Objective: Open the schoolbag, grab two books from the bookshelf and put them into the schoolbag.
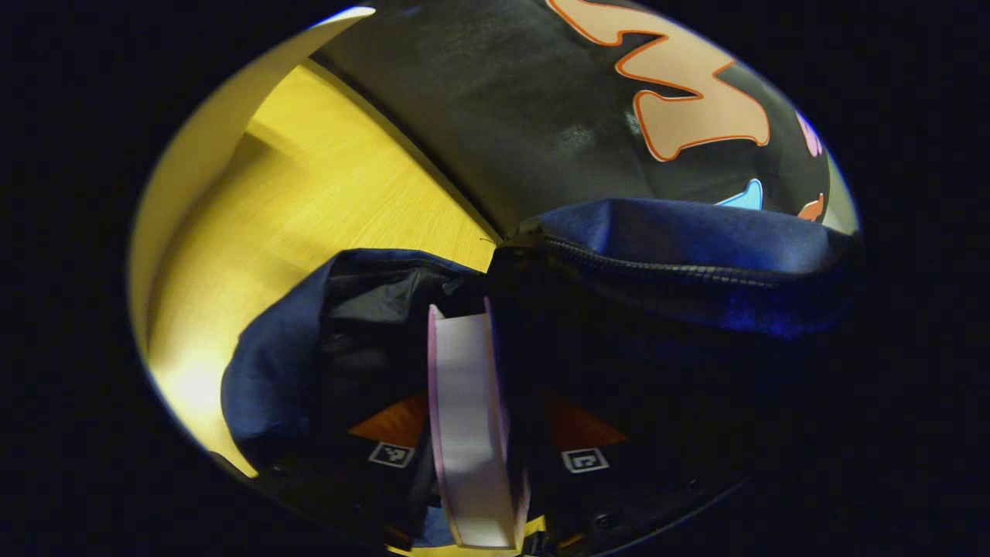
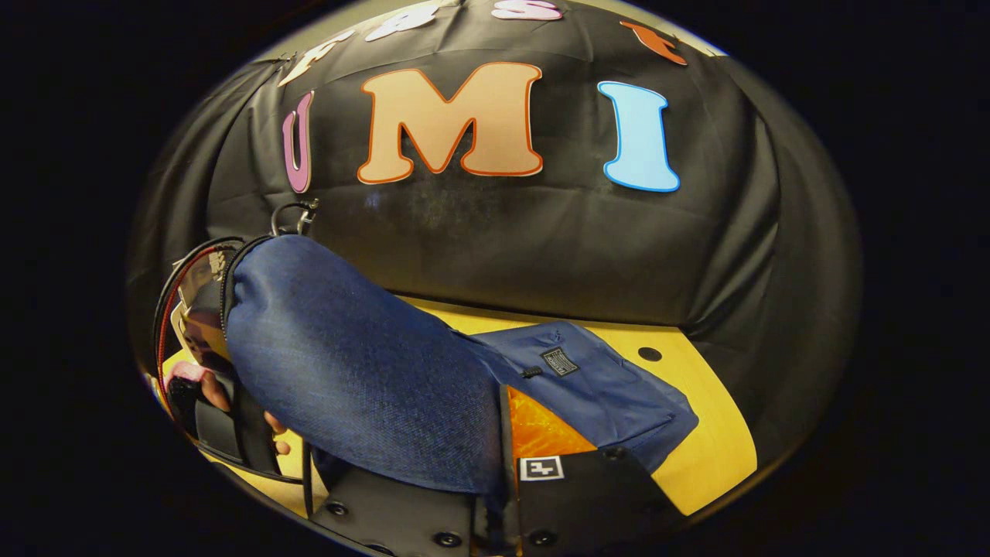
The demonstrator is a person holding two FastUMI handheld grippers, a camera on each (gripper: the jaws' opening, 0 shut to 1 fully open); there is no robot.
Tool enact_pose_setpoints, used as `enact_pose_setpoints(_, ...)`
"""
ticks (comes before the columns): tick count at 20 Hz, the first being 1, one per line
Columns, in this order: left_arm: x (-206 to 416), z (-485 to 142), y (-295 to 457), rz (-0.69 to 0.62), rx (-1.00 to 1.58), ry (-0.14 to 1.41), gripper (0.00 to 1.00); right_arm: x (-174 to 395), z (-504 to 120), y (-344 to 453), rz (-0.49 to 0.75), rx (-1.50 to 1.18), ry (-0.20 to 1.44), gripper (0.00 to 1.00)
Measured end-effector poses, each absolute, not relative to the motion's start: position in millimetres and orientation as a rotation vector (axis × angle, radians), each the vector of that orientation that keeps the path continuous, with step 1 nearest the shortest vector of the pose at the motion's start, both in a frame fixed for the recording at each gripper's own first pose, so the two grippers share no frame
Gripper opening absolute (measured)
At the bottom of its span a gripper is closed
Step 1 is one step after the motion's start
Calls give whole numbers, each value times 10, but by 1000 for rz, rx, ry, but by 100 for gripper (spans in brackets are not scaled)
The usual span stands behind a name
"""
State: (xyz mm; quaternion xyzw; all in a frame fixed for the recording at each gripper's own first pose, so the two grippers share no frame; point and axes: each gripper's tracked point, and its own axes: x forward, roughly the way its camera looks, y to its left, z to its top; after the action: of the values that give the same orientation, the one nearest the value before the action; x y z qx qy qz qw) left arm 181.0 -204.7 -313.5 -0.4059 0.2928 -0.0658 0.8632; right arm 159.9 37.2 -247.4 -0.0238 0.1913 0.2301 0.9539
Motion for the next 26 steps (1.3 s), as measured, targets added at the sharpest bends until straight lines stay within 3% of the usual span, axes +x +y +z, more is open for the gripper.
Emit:
enact_pose_setpoints(1, 1759, -3092, -2027, -137, -842, 618, 55, 1595, -2472, 370, 466, -52, 388, 10)
enact_pose_setpoints(2, 1700, -3060, -2021, -141, -823, 629, 72, 1594, -2473, 369, 465, -56, 388, 10)
enact_pose_setpoints(3, 1625, -3028, -2004, -148, -807, 639, 77, 1597, -2478, 369, 464, -58, 387, 10)
enact_pose_setpoints(4, 1558, -2986, -1972, -148, -795, 642, 89, 1593, -2476, 360, 462, -57, 388, 10)
enact_pose_setpoints(5, 1495, -2918, -1932, -149, -787, 645, 86, 1597, -2478, 361, 459, -52, 391, 10)
enact_pose_setpoints(6, 1419, -2850, -1898, -147, -782, 639, 100, 1603, -2469, 357, 455, -45, 393, 10)
enact_pose_setpoints(7, 1335, -2774, -1847, -146, -773, 631, 91, 1613, -2472, 352, 451, -37, 395, 9)
enact_pose_setpoints(8, 1249, -2701, -1813, -149, -761, 621, 96, 1618, -2469, 352, 449, -34, 397, 9)
enact_pose_setpoints(18, 501, -1931, -1377, -142, -632, 661, 95, 1604, -2496, 381, 452, -72, 400, 9)
enact_pose_setpoints(22, 284, -1508, -905, -77, -583, 653, 95, 1604, -2513, 400, 450, -82, 401, 9)
enact_pose_setpoints(26, 159, -1134, -116, 79, -473, 593, 95, 1607, -2507, 397, 445, -90, 404, 9)
